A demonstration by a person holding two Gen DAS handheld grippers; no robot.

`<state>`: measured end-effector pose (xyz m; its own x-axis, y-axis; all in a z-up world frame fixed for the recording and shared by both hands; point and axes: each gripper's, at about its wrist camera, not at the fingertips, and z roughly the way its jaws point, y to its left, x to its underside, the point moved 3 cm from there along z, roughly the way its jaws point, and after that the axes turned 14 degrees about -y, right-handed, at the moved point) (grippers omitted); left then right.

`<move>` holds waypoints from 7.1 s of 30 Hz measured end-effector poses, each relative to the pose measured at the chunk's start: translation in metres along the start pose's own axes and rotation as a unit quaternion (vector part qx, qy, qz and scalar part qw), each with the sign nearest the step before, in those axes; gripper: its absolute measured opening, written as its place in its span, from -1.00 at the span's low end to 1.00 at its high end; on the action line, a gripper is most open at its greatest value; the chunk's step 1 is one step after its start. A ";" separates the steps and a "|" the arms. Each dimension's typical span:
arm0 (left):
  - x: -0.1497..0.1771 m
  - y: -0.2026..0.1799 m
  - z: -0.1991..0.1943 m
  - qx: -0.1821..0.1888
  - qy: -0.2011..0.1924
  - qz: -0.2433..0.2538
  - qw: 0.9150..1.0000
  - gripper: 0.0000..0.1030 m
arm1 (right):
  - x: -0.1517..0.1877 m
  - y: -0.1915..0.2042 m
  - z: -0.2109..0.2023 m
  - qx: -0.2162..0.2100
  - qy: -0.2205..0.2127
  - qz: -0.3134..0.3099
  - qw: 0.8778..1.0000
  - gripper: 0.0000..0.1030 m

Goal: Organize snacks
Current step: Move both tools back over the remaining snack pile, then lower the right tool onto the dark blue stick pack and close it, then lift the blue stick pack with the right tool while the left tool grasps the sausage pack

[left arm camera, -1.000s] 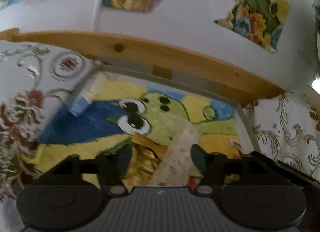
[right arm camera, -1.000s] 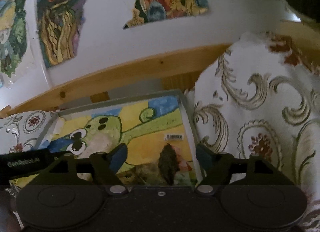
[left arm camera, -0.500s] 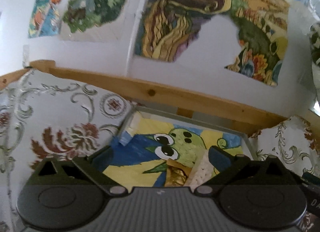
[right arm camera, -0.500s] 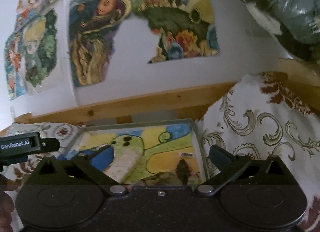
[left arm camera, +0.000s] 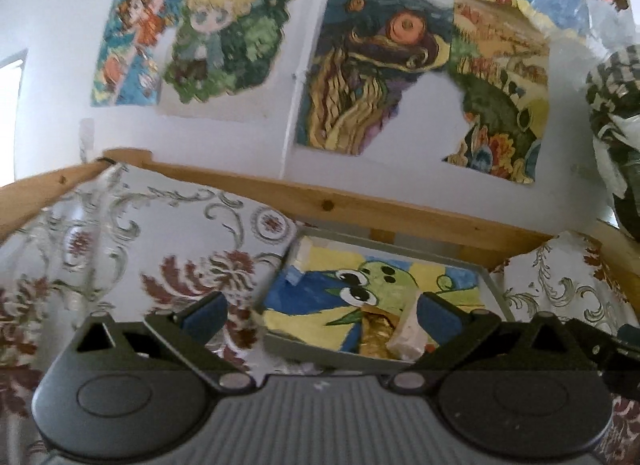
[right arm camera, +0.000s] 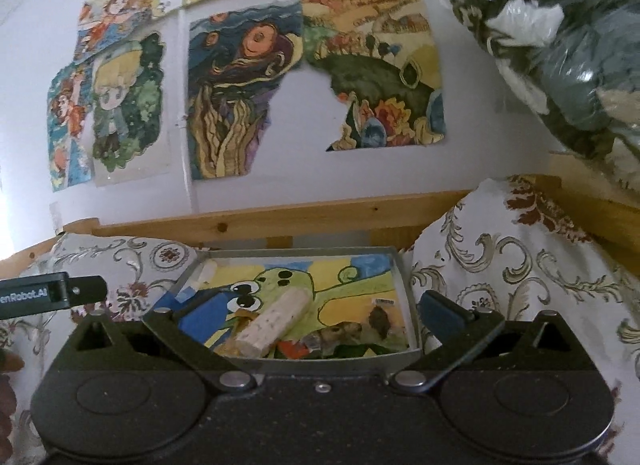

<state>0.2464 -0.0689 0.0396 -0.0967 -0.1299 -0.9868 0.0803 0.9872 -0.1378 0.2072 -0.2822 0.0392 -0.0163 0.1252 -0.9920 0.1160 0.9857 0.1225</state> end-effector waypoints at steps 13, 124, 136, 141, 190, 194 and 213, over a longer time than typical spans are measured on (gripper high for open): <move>0.014 0.040 -0.064 -0.033 -0.002 -0.002 0.999 0.99 | 0.002 0.021 -0.065 -0.008 0.006 -0.009 1.000 0.99; 0.131 0.047 -0.050 0.082 0.357 0.037 0.930 0.99 | 0.127 0.044 -0.048 -0.027 0.360 0.045 0.931 0.52; 0.143 0.031 -0.041 0.115 0.364 0.052 0.923 0.97 | 0.144 0.045 -0.034 -0.013 0.382 0.042 0.923 -0.07; 0.145 0.027 -0.034 0.126 0.355 0.060 0.924 0.93 | 0.151 0.047 -0.031 -0.009 0.389 0.032 0.920 -0.11; 0.161 0.030 -0.026 0.108 0.370 0.089 0.919 0.43 | 0.151 0.060 -0.035 -0.048 0.388 0.019 0.920 -0.23; 0.163 0.025 -0.027 0.112 0.366 0.102 0.918 0.43 | 0.154 0.061 -0.035 -0.049 0.395 0.016 0.917 -0.20; 0.143 0.025 -0.037 0.101 0.351 0.052 0.930 0.12 | 0.146 0.097 -0.051 -0.091 0.330 -0.113 0.933 -0.37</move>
<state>0.1976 -0.0590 -0.1019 -0.6960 0.1265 -0.7068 0.3022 0.9445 -0.1285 0.1654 -0.1628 -0.0919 -0.6344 -0.1044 -0.7659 -0.1335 0.9908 -0.0246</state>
